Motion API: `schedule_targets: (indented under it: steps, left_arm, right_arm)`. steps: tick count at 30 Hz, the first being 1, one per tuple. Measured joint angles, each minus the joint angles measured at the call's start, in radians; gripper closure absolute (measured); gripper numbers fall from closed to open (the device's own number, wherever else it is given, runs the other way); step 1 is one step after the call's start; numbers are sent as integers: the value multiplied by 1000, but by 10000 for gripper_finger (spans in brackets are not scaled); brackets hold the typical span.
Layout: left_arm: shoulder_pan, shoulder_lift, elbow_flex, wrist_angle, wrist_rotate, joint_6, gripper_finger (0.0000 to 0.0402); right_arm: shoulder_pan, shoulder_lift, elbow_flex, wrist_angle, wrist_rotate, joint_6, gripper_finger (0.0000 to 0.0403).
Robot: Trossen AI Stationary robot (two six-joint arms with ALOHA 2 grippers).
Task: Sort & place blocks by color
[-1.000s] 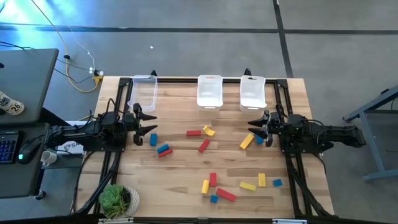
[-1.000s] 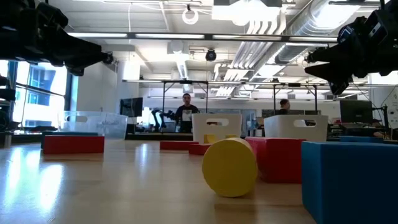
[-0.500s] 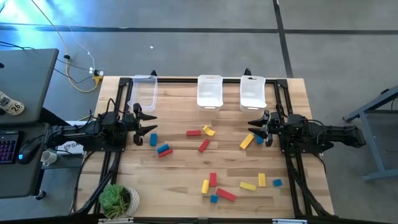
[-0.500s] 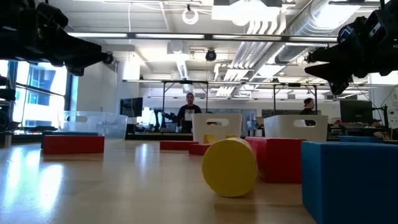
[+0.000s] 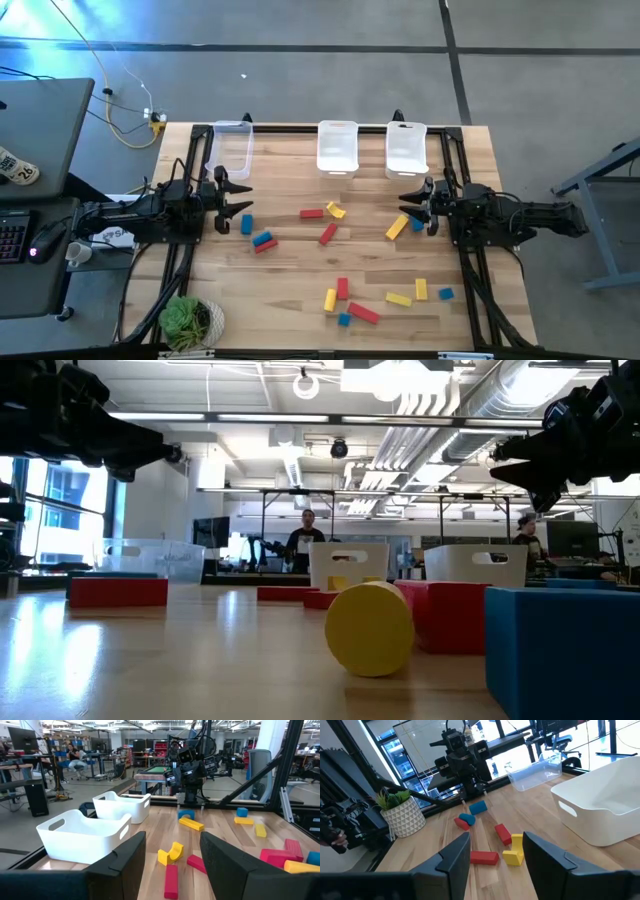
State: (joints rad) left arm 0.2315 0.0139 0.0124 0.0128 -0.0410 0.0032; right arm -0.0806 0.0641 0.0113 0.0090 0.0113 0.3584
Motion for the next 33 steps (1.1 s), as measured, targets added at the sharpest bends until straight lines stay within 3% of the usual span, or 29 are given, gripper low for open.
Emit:
schedule_targets:
  steps: [5,14,20,25,33]
  left_arm:
    - [0,0,0,0,-2,-15,227]
    - [0,0,0,33,-24,-313,227]
    - [0,0,0,67,-32,-390,227]
    - [0,0,0,109,-84,-565,227]
    - [0,31,111,118,-174,-610,227]
  right_arm:
    - [0,0,0,0,0,0,236]
    - [0,0,0,0,0,0,236]
    - [0,0,0,0,0,0,236]
    - [0,0,0,0,0,0,236]
    - [0,0,0,0,0,0,236]
